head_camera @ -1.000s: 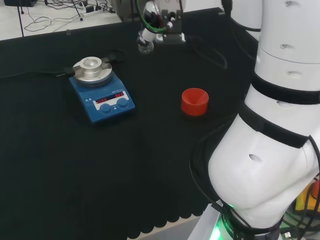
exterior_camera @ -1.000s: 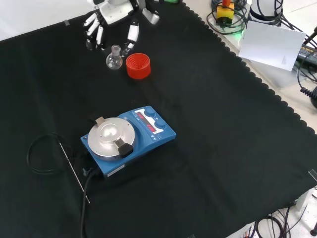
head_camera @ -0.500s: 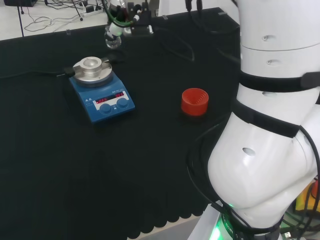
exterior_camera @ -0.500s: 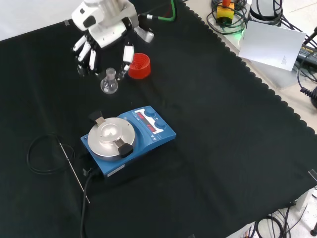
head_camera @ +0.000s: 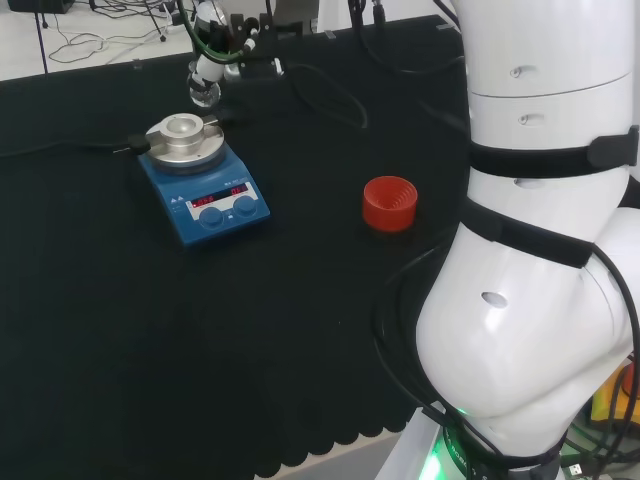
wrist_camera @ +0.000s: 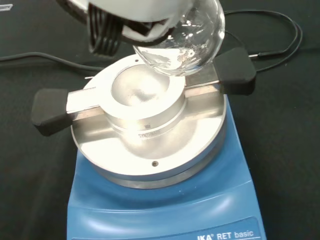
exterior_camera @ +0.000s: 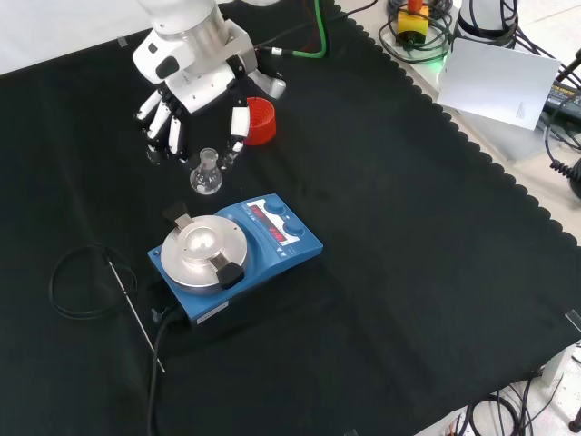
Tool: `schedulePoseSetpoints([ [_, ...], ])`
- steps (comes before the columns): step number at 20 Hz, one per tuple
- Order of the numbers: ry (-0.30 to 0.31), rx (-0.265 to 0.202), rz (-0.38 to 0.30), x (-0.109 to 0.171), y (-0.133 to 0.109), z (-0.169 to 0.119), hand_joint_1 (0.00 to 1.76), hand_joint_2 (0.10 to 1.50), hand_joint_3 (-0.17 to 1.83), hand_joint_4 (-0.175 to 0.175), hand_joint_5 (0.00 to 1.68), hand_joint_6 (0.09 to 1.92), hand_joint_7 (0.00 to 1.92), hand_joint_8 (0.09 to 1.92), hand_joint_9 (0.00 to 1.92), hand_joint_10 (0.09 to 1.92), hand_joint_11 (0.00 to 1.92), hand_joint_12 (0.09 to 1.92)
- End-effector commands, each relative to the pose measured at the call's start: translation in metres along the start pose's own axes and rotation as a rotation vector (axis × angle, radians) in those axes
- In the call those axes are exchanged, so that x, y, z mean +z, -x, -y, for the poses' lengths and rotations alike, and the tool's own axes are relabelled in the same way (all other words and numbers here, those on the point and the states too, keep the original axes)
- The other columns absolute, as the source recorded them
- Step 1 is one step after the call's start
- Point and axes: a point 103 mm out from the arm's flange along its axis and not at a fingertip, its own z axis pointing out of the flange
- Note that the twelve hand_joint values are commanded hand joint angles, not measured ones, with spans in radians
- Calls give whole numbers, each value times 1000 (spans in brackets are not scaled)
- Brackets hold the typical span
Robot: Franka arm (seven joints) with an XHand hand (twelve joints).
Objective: Place the round-bottom flask on the heater.
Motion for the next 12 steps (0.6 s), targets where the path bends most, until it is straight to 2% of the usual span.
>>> schedulePoseSetpoints([
  [1, -12, -5, -16, 11, -8, -8, 1085, 712, 758, 98, 1066, 1076, 400, 708, 666, 607, 272, 1416],
  [12, -26, -27, -6, 22, -20, -23, 1085, 711, 761, 98, 1066, 1077, 401, 709, 667, 608, 275, 1414],
])
